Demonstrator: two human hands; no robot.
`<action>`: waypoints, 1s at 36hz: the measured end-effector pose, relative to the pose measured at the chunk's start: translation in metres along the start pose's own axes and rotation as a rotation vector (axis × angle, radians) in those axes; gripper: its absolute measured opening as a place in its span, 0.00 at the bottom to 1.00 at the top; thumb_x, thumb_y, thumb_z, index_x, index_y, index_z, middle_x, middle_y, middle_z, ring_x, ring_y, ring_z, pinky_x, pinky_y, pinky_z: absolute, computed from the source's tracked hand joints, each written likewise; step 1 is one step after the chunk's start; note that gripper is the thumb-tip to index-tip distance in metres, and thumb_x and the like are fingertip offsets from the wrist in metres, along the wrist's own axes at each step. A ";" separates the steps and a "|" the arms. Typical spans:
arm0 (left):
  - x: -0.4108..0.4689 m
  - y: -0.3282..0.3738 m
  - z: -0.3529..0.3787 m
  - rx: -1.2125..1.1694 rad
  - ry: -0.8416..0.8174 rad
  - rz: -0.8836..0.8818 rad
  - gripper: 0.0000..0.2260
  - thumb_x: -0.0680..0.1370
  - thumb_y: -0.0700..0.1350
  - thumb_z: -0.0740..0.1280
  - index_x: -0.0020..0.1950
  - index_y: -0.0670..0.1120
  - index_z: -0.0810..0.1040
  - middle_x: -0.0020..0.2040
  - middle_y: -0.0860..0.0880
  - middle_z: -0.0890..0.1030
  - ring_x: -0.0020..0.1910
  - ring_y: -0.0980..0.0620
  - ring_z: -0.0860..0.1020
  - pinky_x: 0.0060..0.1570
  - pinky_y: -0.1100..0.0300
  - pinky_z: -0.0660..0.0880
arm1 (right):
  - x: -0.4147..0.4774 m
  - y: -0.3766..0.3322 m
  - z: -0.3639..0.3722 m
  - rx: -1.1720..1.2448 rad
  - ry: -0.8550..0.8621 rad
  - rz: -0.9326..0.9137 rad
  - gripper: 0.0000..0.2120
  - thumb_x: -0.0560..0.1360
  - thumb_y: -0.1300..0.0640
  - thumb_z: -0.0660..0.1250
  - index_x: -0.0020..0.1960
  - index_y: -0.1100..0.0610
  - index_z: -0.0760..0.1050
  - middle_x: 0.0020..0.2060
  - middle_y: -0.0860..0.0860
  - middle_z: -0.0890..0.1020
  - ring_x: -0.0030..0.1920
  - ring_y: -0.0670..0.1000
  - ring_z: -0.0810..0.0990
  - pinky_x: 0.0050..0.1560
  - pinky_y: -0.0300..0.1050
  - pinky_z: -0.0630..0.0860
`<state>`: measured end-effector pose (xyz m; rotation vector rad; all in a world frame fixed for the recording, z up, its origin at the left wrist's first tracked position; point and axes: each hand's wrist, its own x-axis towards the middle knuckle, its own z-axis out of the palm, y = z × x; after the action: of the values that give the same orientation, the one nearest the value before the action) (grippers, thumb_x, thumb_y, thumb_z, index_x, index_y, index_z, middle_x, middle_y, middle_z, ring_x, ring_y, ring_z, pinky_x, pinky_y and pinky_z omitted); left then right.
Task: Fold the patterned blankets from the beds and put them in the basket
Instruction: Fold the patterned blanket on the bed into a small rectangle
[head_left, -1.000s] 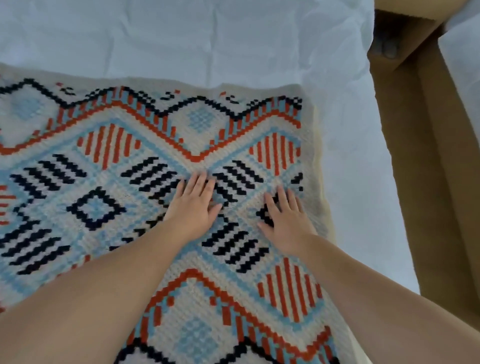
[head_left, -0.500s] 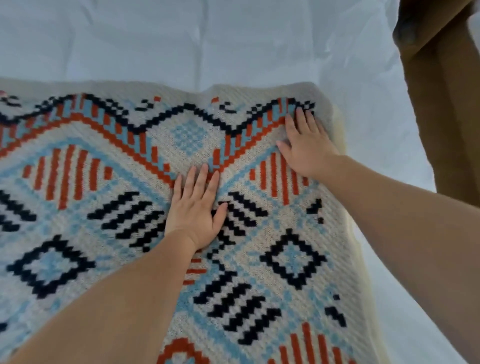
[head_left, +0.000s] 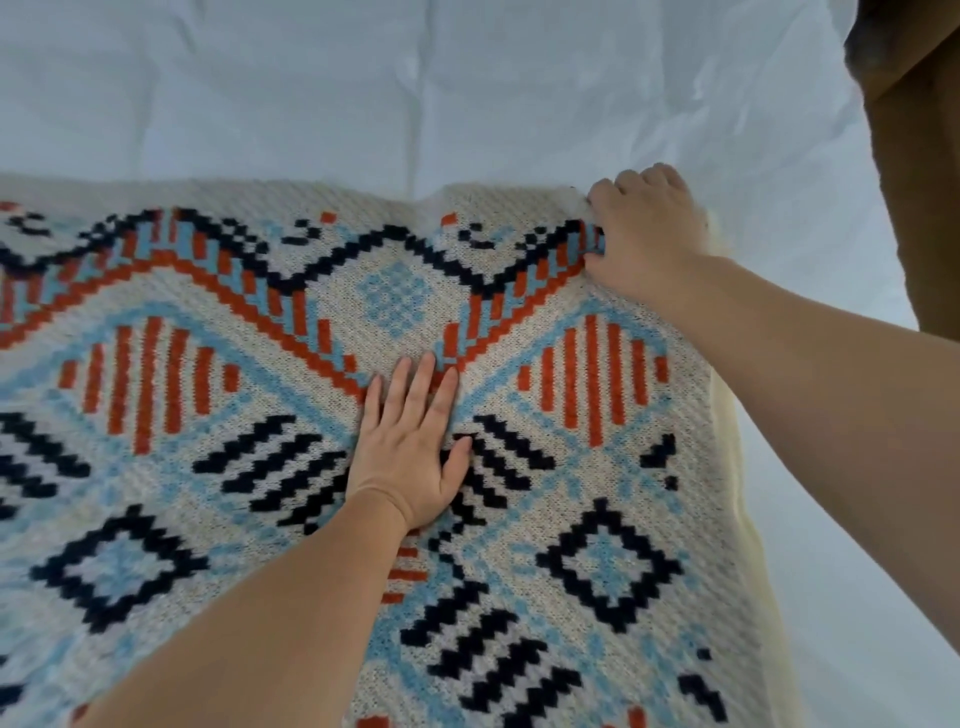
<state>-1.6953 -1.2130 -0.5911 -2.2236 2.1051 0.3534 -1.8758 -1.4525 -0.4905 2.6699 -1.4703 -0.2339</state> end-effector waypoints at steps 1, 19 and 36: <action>0.001 0.000 0.000 0.002 0.000 0.002 0.31 0.78 0.62 0.39 0.76 0.49 0.37 0.77 0.47 0.35 0.76 0.48 0.34 0.73 0.47 0.33 | -0.003 -0.003 -0.002 0.008 -0.001 0.010 0.13 0.73 0.54 0.65 0.54 0.58 0.73 0.44 0.55 0.78 0.47 0.60 0.76 0.59 0.55 0.71; -0.008 -0.004 -0.094 -0.108 0.336 -0.021 0.32 0.77 0.51 0.63 0.76 0.42 0.54 0.76 0.41 0.58 0.75 0.42 0.54 0.75 0.48 0.42 | -0.135 -0.017 -0.038 -0.253 -0.265 0.105 0.09 0.72 0.62 0.61 0.41 0.53 0.79 0.36 0.53 0.79 0.39 0.56 0.76 0.52 0.56 0.75; -0.093 -0.001 -0.136 -0.062 -0.157 -0.077 0.18 0.80 0.41 0.56 0.66 0.56 0.70 0.48 0.50 0.82 0.41 0.50 0.79 0.36 0.58 0.74 | -0.257 -0.010 -0.064 -0.141 -0.409 0.045 0.13 0.73 0.66 0.60 0.49 0.51 0.78 0.40 0.47 0.78 0.38 0.50 0.75 0.47 0.44 0.64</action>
<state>-1.6813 -1.1488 -0.4398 -2.2221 1.9497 0.5754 -1.9918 -1.2305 -0.4047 2.5744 -1.5398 -0.8894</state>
